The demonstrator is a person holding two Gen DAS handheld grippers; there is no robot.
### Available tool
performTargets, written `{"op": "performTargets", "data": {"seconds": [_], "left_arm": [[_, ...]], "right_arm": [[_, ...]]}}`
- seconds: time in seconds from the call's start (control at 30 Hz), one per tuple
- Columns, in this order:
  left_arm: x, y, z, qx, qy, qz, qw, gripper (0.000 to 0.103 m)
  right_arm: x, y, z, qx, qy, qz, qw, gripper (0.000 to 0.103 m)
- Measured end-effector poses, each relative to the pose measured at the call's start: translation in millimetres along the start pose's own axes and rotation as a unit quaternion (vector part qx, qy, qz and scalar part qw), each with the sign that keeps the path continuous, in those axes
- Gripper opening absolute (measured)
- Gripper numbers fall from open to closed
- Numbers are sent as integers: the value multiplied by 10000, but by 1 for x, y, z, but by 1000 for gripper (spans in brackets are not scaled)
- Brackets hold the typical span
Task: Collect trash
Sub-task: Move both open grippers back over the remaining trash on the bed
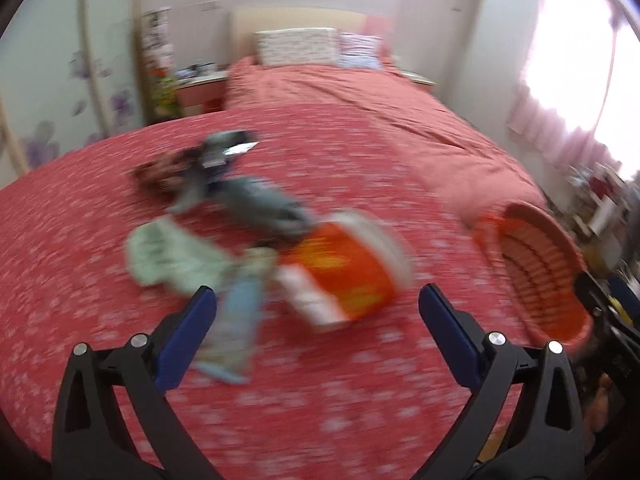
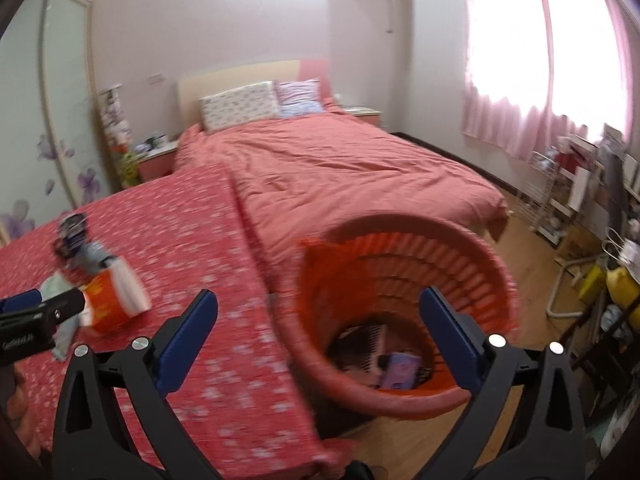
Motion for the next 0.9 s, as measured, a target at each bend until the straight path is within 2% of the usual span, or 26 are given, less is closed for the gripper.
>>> {"op": "performTargets", "data": {"seconds": [0.17, 0.3, 0.5, 0.67, 0.9], "left_arm": [[-70, -8, 17, 137, 621, 336, 9974, 99], [-107, -11, 32, 359, 1075, 192, 9934, 99], [-131, -16, 42, 372, 973, 260, 9942, 99], [-144, -17, 35, 292, 817, 408, 9954, 99], [-143, -17, 16, 128, 690, 473, 9964, 99]], "right_arm": [[-55, -8, 0, -158, 415, 324, 9985, 100], [-101, -22, -7, -404, 703, 614, 9948, 100], [-148, -42, -20, -787, 911, 895, 9887, 100], [-159, -48, -35, -920, 519, 1076, 9886, 100], [-121, -25, -57, -843, -423, 674, 9933, 98]]}}
Point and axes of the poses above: each gripper's, at about its wrist camera, not at the fingertips, and z roughly against the way its jaws point, x to its right, y to its top, the point moved 7 cm from there along -z, roughly the way its jaws point, and after that the axes turned 5 degrees about -y, right-handed, at the moved point
